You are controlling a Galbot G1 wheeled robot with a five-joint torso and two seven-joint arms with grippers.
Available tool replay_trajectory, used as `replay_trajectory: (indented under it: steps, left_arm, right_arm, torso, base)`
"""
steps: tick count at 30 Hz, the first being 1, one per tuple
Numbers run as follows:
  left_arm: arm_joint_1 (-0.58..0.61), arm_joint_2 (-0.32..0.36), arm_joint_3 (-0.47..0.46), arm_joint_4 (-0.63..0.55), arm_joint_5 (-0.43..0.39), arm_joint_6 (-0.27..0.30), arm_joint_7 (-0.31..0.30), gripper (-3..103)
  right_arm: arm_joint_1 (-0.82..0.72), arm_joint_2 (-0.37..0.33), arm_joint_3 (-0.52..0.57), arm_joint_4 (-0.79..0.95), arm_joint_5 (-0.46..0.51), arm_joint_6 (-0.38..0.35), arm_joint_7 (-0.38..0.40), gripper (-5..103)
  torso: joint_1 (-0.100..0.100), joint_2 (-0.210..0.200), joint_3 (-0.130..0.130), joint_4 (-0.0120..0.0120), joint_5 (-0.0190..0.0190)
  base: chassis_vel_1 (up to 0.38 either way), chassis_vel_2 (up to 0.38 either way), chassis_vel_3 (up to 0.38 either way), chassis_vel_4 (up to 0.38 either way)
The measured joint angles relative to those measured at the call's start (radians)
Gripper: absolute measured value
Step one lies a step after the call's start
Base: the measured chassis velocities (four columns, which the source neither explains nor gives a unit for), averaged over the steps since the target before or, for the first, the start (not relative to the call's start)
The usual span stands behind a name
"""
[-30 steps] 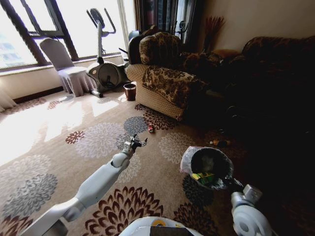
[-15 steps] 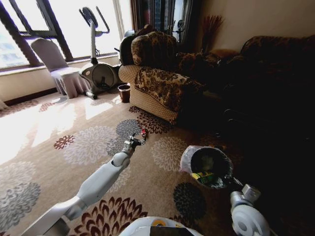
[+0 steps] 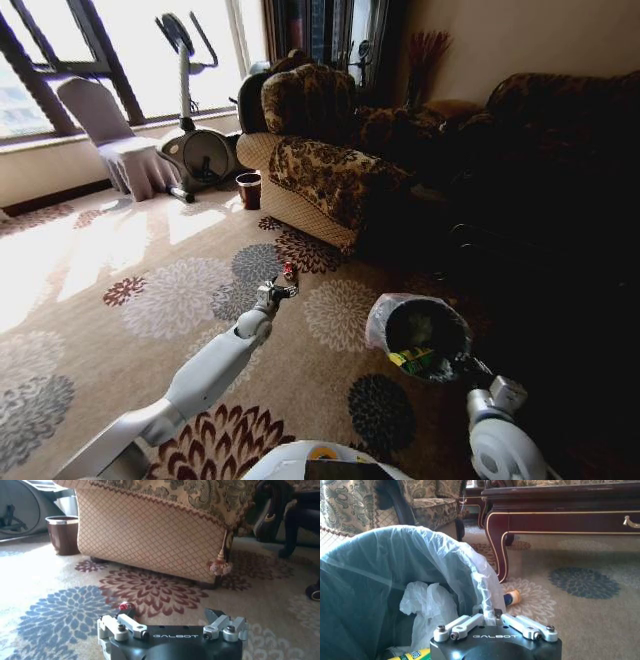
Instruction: Pick up the trash from the ground and place it into the trash bin.
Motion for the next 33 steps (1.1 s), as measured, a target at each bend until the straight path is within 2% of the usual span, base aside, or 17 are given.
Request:
replay_trajectory:
  steps: [5, 8, 9, 12, 13, 16, 17, 21, 24, 28, 30, 33]
  left_arm:
    - [-0.012, -0.002, 0.016, -0.008, -0.037, 0.054, -0.013, 92]
    - [-0.034, 0.007, 0.032, -0.026, -0.109, 0.137, -0.04, 94]
    - [-0.034, 0.007, 0.032, -0.026, -0.109, 0.137, -0.04, 94]
    - [-0.072, 0.006, 0.052, -0.028, -0.191, 0.214, -0.101, 94]
    - [-0.072, 0.006, 0.052, -0.028, -0.191, 0.214, -0.101, 94]
    - [-0.107, -0.005, 0.076, -0.013, -0.266, 0.265, -0.171, 93]
    - [-0.107, -0.005, 0.076, -0.013, -0.266, 0.265, -0.171, 93]
    - [-0.151, -0.041, 0.103, 0.028, -0.37, 0.298, -0.265, 93]
    - [-0.169, -0.055, 0.127, 0.049, -0.382, 0.299, -0.278, 93]
    - [-0.193, -0.078, 0.178, 0.089, -0.344, 0.278, -0.279, 93]
    - [-0.2, -0.089, 0.186, 0.115, -0.326, 0.265, -0.277, 92]
    - [-0.207, -0.106, 0.189, 0.168, -0.297, 0.236, -0.27, 94]
  right_arm:
    - [0.009, 0.0, 0.003, -0.014, -0.046, 0.013, -0.024, 0]
    - [0.035, 0.0, -0.001, -0.026, -0.056, 0.028, -0.027, 0]
    - [0.035, 0.0, -0.001, -0.026, -0.056, 0.028, -0.027, 0]
    - [0.043, 0.008, -0.006, -0.04, -0.109, 0.049, -0.042, 0]
    - [0.043, 0.008, -0.006, -0.04, -0.109, 0.049, -0.042, 0]
    - [0.03, 0.013, 0.0, -0.042, -0.14, 0.071, -0.058, 0]
    - [0.03, 0.013, 0.0, -0.042, -0.14, 0.071, -0.058, 0]
    - [0.018, 0.017, 0.011, -0.025, -0.1, 0.057, -0.059, 0]
    - [0.017, 0.021, 0.011, -0.016, -0.062, 0.04, -0.056, 0]
    - [0.022, 0.024, 0.005, -0.005, 0.005, 0.015, -0.044, 0]
    - [0.027, 0.025, 0.004, -0.005, 0.021, 0.01, -0.04, 0]
    - [0.03, 0.025, 0.003, -0.005, 0.031, 0.006, -0.041, 0]
  torso:
    - [0.0, 0.0, 0.0, -0.0002, 0.0001]
    - [0.0, 0.0, 0.0, 0.0003, -0.0001]
    - [0.0, 0.0, 0.0, 0.0003, -0.0001]
    - [0.0, 0.0, 0.0, 0.0002, 0.0003]
    - [0.0, 0.0, 0.0, 0.0002, 0.0003]
    - [0.0, 0.0, 0.0, -0.0001, 0.0001]
    - [0.0, 0.0, 0.0, -0.0001, 0.0001]
    - [0.0, 0.0, 0.0, -0.0001, 0.0]
    - [0.0, 0.0, 0.0, -0.0002, 0.0001]
    - [0.0, 0.0, 0.0, 0.0, 0.0002]
    - [0.0, 0.0, 0.0, -0.0001, 0.0003]
    - [0.0, 0.0, 0.0, -0.0001, 0.0]
  base:
    - [0.0, 0.0, 0.0, 0.0]
    - [0.0, 0.0, 0.0, 0.0]
    - [0.0, 0.0, 0.0, 0.0]
    - [0.0, 0.0, 0.0, 0.0]
    - [0.0, 0.0, 0.0, 0.0]
    - [0.0, 0.0, 0.0, 0.0]
    - [0.0, 0.0, 0.0, 0.0]
    - [0.0, 0.0, 0.0, 0.0]
    - [0.0, 0.0, 0.0, 0.0]
    - [0.0, 0.0, 0.0, 0.0]
    - [0.0, 0.0, 0.0, 0.0]
    - [0.0, 0.0, 0.0, 0.0]
